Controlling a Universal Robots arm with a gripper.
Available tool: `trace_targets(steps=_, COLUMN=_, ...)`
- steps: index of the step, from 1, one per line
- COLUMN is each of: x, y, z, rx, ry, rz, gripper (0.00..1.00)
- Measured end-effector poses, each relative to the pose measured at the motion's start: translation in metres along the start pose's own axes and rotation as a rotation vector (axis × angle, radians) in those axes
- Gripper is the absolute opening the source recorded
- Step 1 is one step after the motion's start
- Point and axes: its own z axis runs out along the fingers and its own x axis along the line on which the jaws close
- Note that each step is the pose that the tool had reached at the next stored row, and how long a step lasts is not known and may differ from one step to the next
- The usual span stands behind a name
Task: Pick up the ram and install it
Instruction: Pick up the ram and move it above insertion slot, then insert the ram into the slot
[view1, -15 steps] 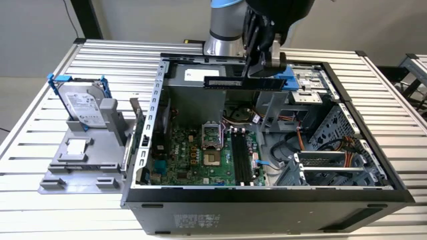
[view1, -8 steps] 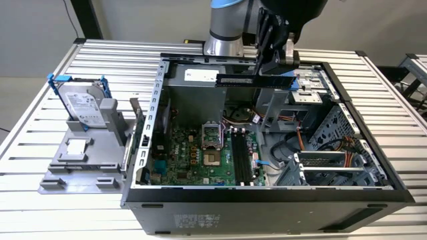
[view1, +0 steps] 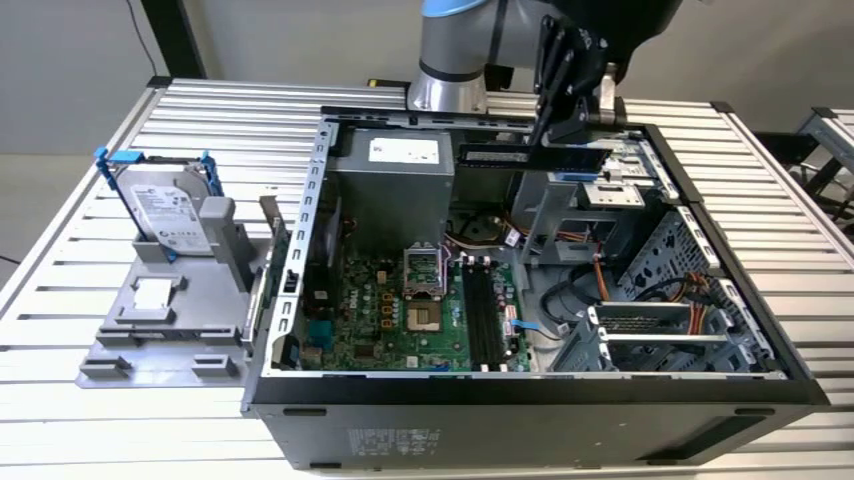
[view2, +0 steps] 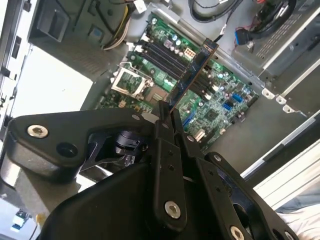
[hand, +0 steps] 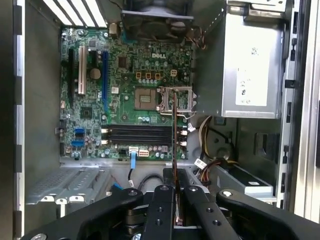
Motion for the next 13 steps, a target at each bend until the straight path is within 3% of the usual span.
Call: trace_targets(steps=13, x=-0.0088, y=-0.0326, z=0.0031, rx=0.0001, ry=-0.0002, rz=0.000, gripper=0.00)
